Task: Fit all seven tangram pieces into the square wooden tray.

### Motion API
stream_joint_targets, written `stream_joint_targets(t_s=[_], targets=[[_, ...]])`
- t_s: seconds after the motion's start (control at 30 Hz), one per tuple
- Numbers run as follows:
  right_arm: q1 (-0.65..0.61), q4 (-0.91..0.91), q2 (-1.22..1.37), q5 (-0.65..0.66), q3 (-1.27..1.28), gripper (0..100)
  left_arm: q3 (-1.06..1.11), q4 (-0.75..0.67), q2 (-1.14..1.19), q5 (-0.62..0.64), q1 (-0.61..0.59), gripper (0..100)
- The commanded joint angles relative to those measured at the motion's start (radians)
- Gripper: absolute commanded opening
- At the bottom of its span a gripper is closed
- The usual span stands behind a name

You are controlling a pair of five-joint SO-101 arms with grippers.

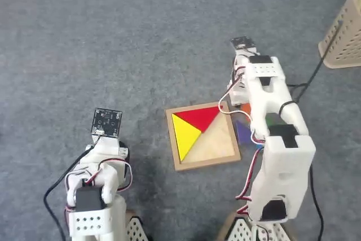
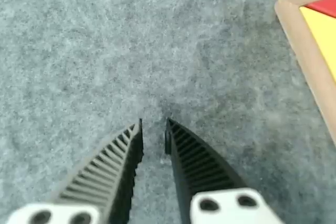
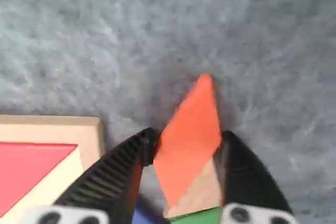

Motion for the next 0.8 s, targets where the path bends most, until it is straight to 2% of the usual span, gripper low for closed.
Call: stream_joint_targets(t_s=[0.0, 0.1, 0.23, 0.47, 0.6, 0.77], targets=[[0.028, -0.01, -0.036, -0.025, -0.043, 5.2, -0.01, 0.0, -0.021, 0.008, 0.003, 7], [0.03, -0.007, -0.114, -0.031, -0.011, 0.7, -0.01, 0.0, -0.021, 0.008, 0.003, 7], [-0.012, -0.016, -0.302, -0.008, 0.118, 0.6, -0.01, 0.0, -0.021, 0.008, 0.003, 7], [-0.188, -0.128, -0.665, 0.005, 0.44, 0.6, -0.01, 0.0, -0.021, 0.008, 0.003, 7], [-0.308, -0.159, -0.667, 0.006, 0.516, 0.6, -0.01, 0.0, -0.021, 0.008, 0.003, 7], [-0.421, -0.16, -0.529, 0.006, 0.46, 0.6, -0.01, 0.0, -0.021, 0.008, 0.003, 7]])
